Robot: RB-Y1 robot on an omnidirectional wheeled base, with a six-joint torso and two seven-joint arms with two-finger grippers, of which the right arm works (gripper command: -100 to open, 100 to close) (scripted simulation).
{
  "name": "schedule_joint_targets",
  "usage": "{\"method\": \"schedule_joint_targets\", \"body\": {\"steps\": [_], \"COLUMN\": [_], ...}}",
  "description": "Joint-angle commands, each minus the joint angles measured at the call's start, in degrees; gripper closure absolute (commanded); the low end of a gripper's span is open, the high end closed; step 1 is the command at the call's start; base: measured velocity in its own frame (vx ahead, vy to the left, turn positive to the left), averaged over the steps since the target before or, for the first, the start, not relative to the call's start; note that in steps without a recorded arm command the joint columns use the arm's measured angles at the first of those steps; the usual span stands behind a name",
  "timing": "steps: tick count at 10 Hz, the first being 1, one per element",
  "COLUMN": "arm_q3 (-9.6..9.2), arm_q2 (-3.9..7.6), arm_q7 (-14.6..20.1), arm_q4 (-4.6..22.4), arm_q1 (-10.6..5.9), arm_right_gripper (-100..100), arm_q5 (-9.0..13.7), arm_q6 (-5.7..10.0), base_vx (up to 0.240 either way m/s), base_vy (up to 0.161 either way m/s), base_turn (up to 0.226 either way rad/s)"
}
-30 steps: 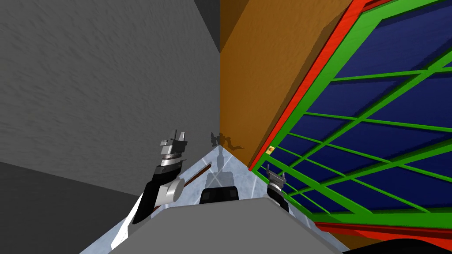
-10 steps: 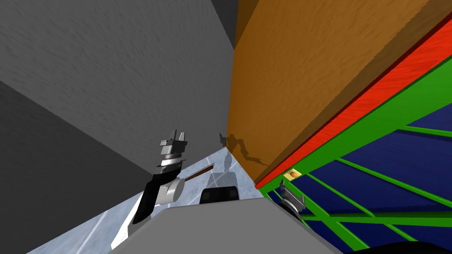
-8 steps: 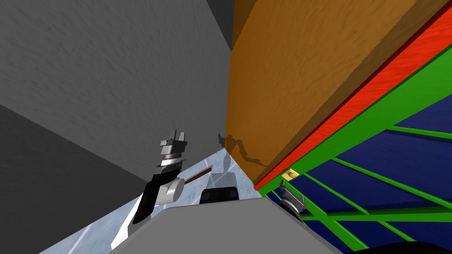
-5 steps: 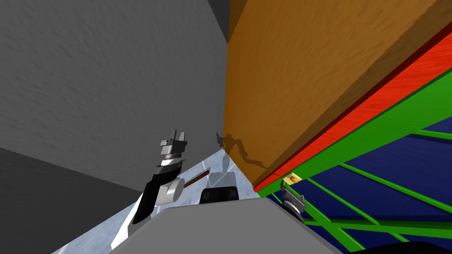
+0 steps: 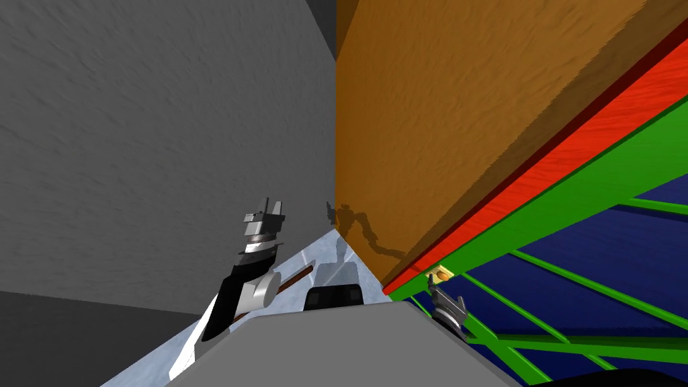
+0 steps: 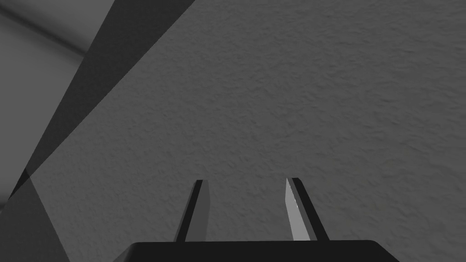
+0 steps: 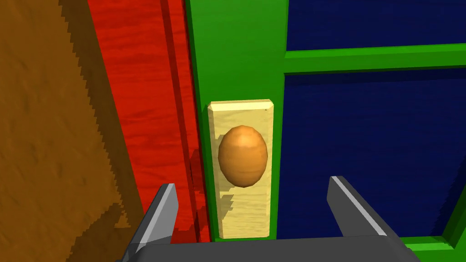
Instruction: Pull the door open
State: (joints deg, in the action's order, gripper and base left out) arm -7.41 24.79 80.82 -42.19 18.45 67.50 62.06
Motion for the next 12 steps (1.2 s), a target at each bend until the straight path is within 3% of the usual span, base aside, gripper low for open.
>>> {"method": "schedule_joint_targets", "body": {"steps": [1, 4, 5, 6, 11, 12], "arm_q3": [-1.08, -2.35, -2.20, -2.20, -2.20, -3.12], "arm_q2": [0.87, 1.93, 1.52, 1.52, 1.52, 1.67], "arm_q7": [2.35, 5.00, 4.42, 4.42, 4.42, 4.83], "arm_q4": [1.53, 3.31, 2.99, 2.99, 2.99, 2.49], "arm_q1": [-0.15, -0.33, -0.02, -0.02, -0.02, 0.09], "arm_right_gripper": [-100, -100, -100, 100, 100, 100], "arm_q5": [-0.91, -1.98, -1.80, -1.80, -1.80, -2.46], "arm_q6": [0.33, 0.69, 0.70, 0.70, 0.70, 0.96], "base_vx": [0.137, 0.180, 0.076, -0.025, -0.009, -0.113], "base_vy": [-0.116, -0.101, -0.017, 0.012, 0.005, 0.049], "base_turn": [-0.175, -0.106, -0.064, 0.045, 0.009, 0.030]}}
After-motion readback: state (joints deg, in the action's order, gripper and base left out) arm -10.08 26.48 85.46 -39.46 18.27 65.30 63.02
